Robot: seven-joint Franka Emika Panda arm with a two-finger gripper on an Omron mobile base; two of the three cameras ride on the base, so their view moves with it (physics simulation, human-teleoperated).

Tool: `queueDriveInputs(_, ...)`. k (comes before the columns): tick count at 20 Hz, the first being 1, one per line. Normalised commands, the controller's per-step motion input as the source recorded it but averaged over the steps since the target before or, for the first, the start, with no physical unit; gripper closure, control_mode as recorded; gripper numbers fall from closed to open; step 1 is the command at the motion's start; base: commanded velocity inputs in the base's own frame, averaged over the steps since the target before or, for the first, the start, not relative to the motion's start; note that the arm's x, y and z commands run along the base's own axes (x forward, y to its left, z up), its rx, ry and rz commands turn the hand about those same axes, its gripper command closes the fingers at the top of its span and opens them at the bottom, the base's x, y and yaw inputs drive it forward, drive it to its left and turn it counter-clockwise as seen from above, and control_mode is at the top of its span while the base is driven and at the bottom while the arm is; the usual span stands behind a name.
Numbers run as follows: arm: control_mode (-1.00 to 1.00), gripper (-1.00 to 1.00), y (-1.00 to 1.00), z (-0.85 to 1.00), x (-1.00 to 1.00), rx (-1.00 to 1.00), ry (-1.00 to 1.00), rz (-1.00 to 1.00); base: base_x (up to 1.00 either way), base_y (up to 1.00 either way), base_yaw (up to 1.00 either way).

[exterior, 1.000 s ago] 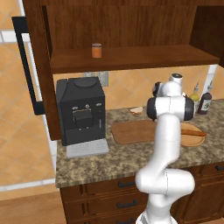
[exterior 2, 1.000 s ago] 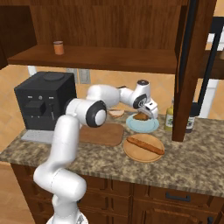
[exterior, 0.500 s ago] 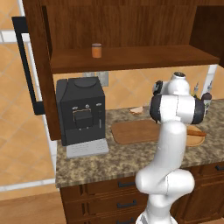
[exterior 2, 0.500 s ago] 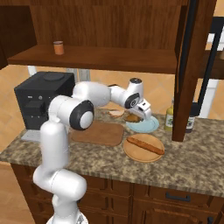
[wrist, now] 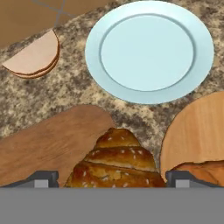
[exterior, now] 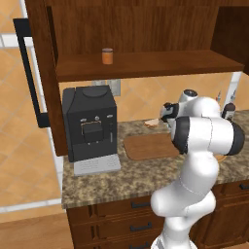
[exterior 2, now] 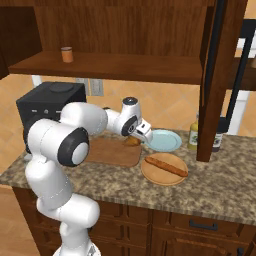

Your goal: From the different types of pastries on the counter, select a croissant and place it on the cutting board. Then retrieve a jar of jam from the cabinet and place it alongside the croissant on the cutting board.

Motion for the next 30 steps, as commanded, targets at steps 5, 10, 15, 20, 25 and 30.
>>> queueDriveInputs(5, -1.0, 1.0, 0.53, 0.0, -0.26, 0.0, 0.0, 0.04, 0.0, 0.0, 0.0)
queueDriveInputs(10, -1.0, 1.0, 0.18, -0.11, 0.43, 0.0, 0.02, 0.0, 0.0, 0.0, 0.0)
queueDriveInputs(15, -1.0, 1.0, -0.03, -0.09, 0.16, 0.0, 0.02, 0.0, 0.0, 0.0, 0.0)
queueDriveInputs(20, -1.0, 1.0, -0.02, -0.23, 0.0, 0.0, 0.01, 0.0, 0.0, 0.0, 0.0)
queueDriveInputs(25, -1.0, 1.0, 0.0, -0.48, 0.0, 0.0, 0.0, 0.02, 0.0, 0.0, 0.0)
queueDriveInputs(30, -1.0, 1.0, 0.0, -0.4, 0.0, 0.0, -0.01, 0.02, 0.0, 0.0, 0.0)
